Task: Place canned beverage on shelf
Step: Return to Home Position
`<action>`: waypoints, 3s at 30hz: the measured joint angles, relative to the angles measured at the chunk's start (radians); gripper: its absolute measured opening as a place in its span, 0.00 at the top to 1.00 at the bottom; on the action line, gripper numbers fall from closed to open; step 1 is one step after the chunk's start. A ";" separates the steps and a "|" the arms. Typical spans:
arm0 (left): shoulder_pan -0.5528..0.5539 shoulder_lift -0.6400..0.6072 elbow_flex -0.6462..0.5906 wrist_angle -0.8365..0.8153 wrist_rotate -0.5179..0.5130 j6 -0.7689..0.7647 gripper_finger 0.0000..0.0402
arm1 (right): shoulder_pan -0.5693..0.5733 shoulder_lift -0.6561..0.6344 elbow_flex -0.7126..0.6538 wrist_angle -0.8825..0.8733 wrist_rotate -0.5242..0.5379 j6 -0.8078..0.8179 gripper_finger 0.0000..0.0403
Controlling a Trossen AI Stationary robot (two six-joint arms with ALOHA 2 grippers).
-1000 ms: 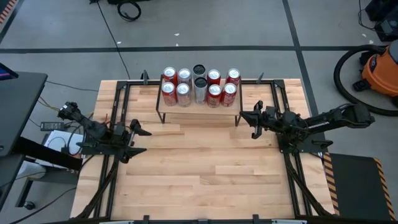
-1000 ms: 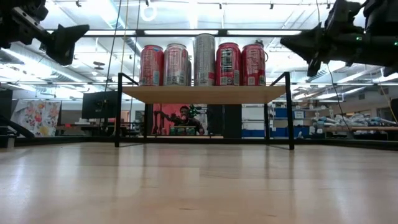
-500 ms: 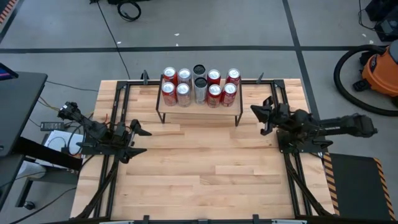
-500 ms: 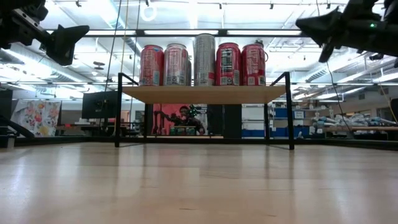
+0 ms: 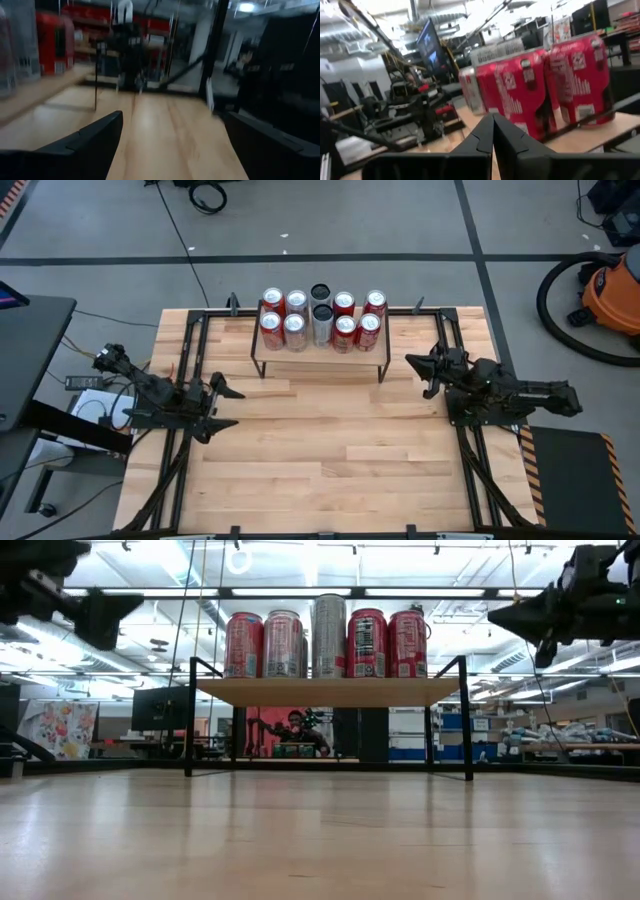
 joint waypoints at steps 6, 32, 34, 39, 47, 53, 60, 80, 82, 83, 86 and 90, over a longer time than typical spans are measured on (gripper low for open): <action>0.000 0.006 0.002 -0.089 -0.002 -0.048 0.10 | 0.000 0.007 0.000 -0.024 0.028 0.058 0.96; 0.000 0.006 0.000 -0.076 -0.020 -0.119 0.10 | 0.000 0.008 0.000 -0.007 0.031 0.174 0.96; 0.000 0.007 0.000 -0.076 -0.020 -0.119 0.10 | 0.000 0.008 0.000 -0.007 0.031 0.174 0.96; 0.000 0.007 0.000 -0.076 -0.019 -0.118 0.10 | 0.000 0.008 0.000 -0.007 0.031 0.174 0.96; 0.000 0.006 0.000 -0.076 -0.019 -0.118 0.10 | 0.000 0.008 0.000 -0.007 0.031 0.174 0.96; 0.000 0.006 0.000 -0.076 -0.019 -0.118 0.10 | 0.000 0.008 0.000 -0.007 0.031 0.174 0.96; 0.000 0.007 0.000 -0.076 -0.019 -0.118 0.10 | 0.000 0.008 0.000 -0.007 0.031 0.175 0.96; 0.000 0.006 0.000 -0.076 -0.019 -0.118 0.10 | 0.000 0.008 0.000 -0.007 0.031 0.175 0.96; 0.000 0.006 0.000 -0.076 -0.019 -0.118 0.10 | 0.000 0.008 0.000 -0.007 0.031 0.175 0.96; 0.000 0.006 0.000 -0.076 -0.019 -0.118 0.10 | 0.000 0.008 0.000 -0.007 0.031 0.175 0.96; 0.000 0.006 0.000 -0.076 -0.019 -0.118 0.10 | 0.000 0.008 0.000 -0.007 0.031 0.174 0.96; 0.000 0.006 0.000 -0.076 -0.019 -0.118 0.10 | 0.000 0.008 0.000 -0.007 0.030 0.175 0.96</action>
